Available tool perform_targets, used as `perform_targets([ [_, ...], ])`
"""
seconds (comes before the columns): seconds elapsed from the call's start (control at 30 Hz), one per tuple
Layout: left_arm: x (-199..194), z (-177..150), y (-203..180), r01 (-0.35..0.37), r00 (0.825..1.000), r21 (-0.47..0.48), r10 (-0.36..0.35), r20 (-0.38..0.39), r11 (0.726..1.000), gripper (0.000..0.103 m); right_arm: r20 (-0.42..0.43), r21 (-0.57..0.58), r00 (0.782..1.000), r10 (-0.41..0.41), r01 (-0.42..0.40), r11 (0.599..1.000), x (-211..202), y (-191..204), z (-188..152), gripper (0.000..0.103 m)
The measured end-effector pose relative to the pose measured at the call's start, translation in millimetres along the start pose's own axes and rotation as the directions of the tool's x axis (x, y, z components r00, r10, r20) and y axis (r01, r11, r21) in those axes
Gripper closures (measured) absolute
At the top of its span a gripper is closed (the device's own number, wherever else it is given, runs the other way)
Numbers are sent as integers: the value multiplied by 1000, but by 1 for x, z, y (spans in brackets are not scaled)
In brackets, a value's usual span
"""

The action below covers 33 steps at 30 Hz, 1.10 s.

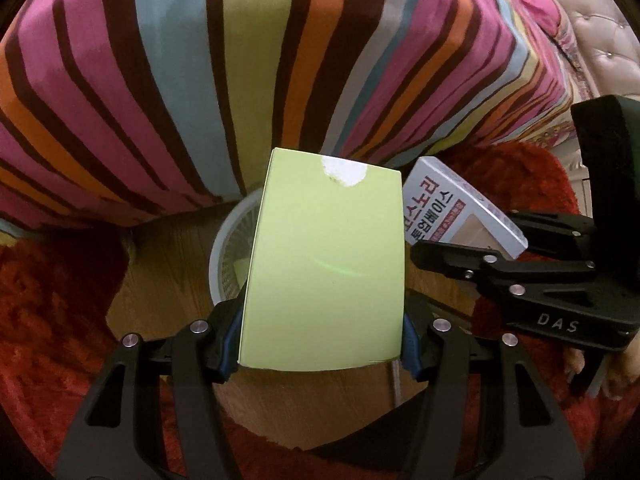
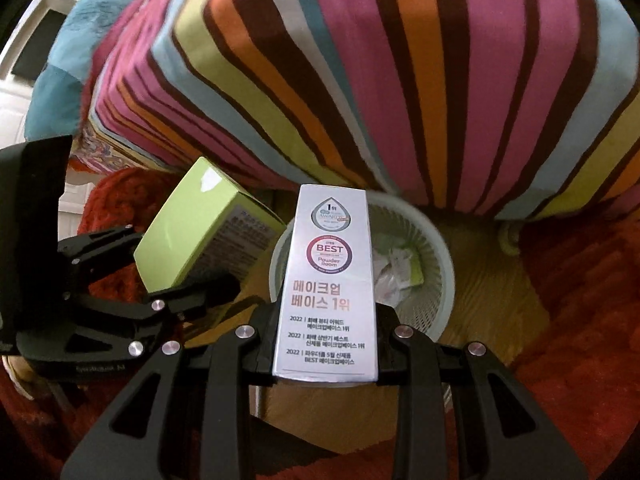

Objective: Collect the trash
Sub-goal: 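Open both tools to drop the boxes into the wastebasket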

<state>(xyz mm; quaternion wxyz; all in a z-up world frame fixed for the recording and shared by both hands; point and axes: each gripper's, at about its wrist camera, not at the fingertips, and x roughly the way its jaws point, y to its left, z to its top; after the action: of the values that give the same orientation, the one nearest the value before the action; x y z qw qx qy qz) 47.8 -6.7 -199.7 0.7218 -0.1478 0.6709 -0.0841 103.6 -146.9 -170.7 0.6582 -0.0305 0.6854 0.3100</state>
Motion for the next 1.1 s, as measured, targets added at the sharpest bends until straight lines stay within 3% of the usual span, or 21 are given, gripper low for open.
perform_targets([
  [0.43, 34, 8, 18, -26, 989, -53, 18, -143, 998, 43, -134, 73, 990, -46, 56, 996, 39, -9, 8, 74],
  [0.63, 51, 9, 22, -28, 977, -81, 10, -213, 996, 43, -198, 204, 980, 22, 19, 979, 65, -29, 12, 74],
  [0.9, 79, 15, 31, -37, 953, -129, -4, -302, 991, 43, -244, 320, 967, 73, 9, 947, 95, -47, 15, 74],
  [1.1, 105, 16, 32, -57, 923, -144, -3, -384, 988, 43, -286, 377, 953, 96, 20, 926, 118, -58, 13, 74],
])
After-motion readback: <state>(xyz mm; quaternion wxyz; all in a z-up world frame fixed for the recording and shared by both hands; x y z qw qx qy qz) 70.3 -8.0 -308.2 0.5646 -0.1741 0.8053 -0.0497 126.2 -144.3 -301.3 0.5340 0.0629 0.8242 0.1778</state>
